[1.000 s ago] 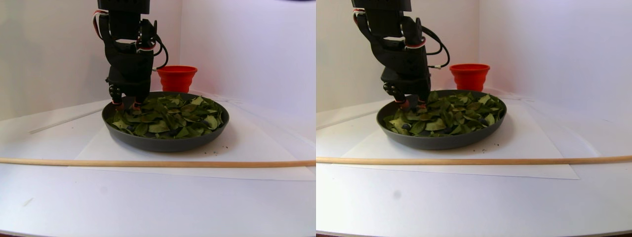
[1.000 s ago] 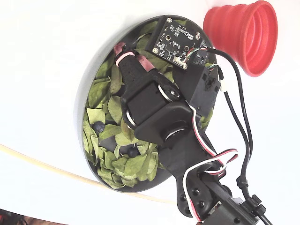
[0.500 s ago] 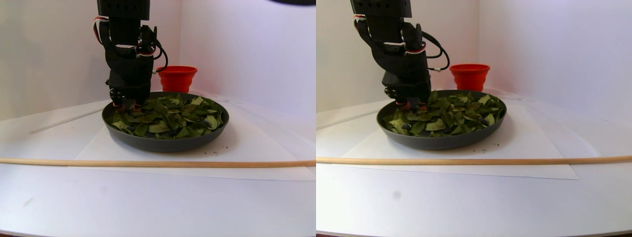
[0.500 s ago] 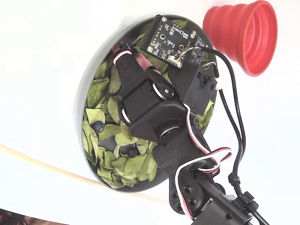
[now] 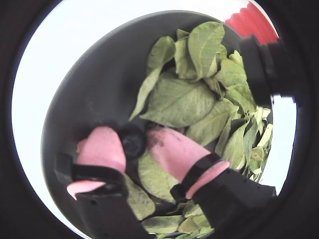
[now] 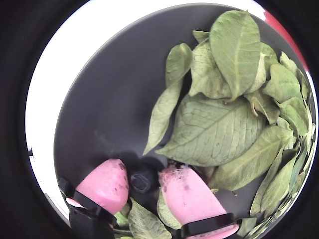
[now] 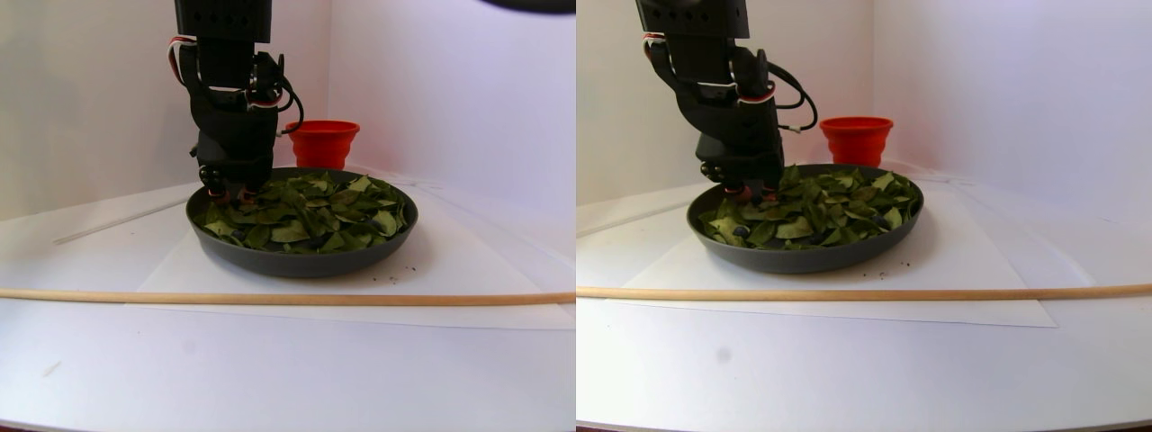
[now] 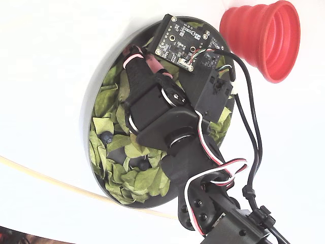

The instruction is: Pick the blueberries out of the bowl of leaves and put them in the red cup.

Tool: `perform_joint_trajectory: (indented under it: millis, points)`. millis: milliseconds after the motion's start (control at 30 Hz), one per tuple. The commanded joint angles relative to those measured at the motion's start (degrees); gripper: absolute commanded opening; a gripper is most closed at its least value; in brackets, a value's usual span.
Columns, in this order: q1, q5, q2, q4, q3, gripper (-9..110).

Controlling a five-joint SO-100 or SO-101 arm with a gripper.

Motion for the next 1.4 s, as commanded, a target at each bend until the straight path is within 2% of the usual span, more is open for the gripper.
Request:
perform_joint_trajectory:
  millis: [0, 433, 767, 1367]
  points:
    - [-0.53, -0.35, 0.18, -0.18, -0.70, 11]
    - [0.09, -3.08, -2.64, -2.81, -1.41, 16]
    - [0.18, -3.78, -2.29, -1.85, -0.44, 11]
    - [0.44, -3.43, 3.08, 0.70, 0.79, 10]
